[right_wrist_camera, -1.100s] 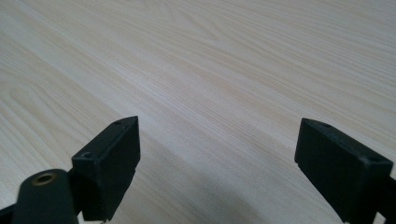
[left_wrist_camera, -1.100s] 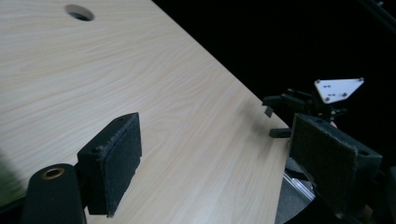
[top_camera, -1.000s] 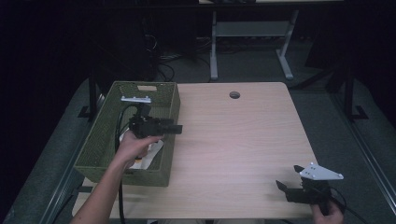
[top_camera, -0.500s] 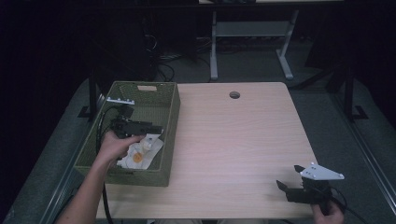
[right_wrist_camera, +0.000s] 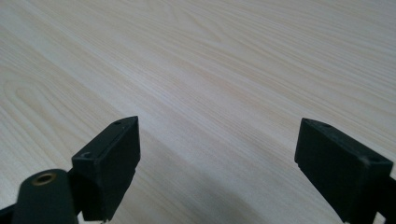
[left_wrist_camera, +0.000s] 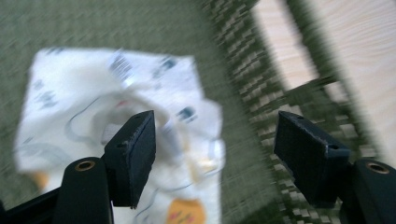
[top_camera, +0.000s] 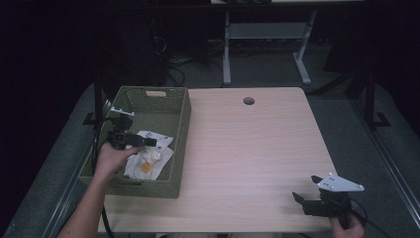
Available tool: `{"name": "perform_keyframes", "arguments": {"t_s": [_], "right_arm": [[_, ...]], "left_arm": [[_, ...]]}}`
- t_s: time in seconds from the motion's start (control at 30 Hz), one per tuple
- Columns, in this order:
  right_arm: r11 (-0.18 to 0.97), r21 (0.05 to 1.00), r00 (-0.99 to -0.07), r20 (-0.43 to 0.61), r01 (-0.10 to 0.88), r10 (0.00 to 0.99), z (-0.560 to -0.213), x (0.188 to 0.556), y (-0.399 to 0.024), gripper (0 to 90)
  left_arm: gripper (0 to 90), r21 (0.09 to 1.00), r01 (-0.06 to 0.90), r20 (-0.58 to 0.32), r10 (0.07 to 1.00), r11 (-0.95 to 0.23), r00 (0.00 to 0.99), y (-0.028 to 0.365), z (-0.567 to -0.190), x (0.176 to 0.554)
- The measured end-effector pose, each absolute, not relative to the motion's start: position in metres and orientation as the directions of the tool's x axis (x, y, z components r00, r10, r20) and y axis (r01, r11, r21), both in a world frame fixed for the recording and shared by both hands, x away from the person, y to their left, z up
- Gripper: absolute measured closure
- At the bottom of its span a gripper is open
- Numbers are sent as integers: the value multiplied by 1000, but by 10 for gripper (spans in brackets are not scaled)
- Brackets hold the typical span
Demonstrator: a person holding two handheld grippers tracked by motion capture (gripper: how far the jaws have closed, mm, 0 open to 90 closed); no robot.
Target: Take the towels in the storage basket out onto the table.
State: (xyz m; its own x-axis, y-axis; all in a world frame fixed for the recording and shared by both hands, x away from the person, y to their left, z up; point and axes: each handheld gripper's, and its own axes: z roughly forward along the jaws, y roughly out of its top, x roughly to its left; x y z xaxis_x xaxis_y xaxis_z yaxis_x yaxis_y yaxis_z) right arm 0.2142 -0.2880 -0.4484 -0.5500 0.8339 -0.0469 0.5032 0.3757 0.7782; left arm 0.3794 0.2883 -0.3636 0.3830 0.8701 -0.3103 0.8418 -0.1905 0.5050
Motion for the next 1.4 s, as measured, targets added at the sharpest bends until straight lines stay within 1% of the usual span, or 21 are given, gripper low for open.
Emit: {"name": "perform_keyframes", "arguments": {"t_s": [0.1, 0.23, 0.4, 0.47, 0.6, 0.77, 0.87, 1.17, 1.4], "right_arm": [[377, 777, -552, -46, 503, 832, -448, 214, -288, 139], [375, 779, -551, -47, 501, 833, -448, 214, -287, 139], [377, 780, -551, -50, 499, 833, -447, 214, -288, 139], [377, 781, -552, -50, 498, 832, -447, 213, -289, 139], [379, 782, -558, -48, 495, 829, -447, 213, -288, 139], [381, 783, -559, -51, 492, 827, -447, 213, -288, 139], [374, 786, -555, -47, 493, 831, -447, 213, -289, 139], [378, 785, -556, -52, 490, 830, -446, 212, -288, 139], [375, 786, -554, -49, 492, 831, -446, 212, -289, 139]], "left_arm": [[308, 470, 860, -255, 901, -200, 350, 286, -370, 380], [307, 430, 879, -205, 926, -205, 316, 282, -376, 385], [306, 375, 895, -132, 942, -241, 309, 278, -385, 389], [307, 355, 902, -148, 939, -244, 312, 276, -388, 390], [306, 328, 904, -112, 939, -274, 325, 269, -393, 392], [300, 264, 924, -107, 943, -278, 314, 265, -405, 399], [304, 250, 929, -108, 945, -274, 308, 263, -408, 402], [305, 156, 936, -8, 947, -315, 320, 259, -420, 407], [312, 91, 949, -16, 952, -303, 305, 258, -425, 413]]}}
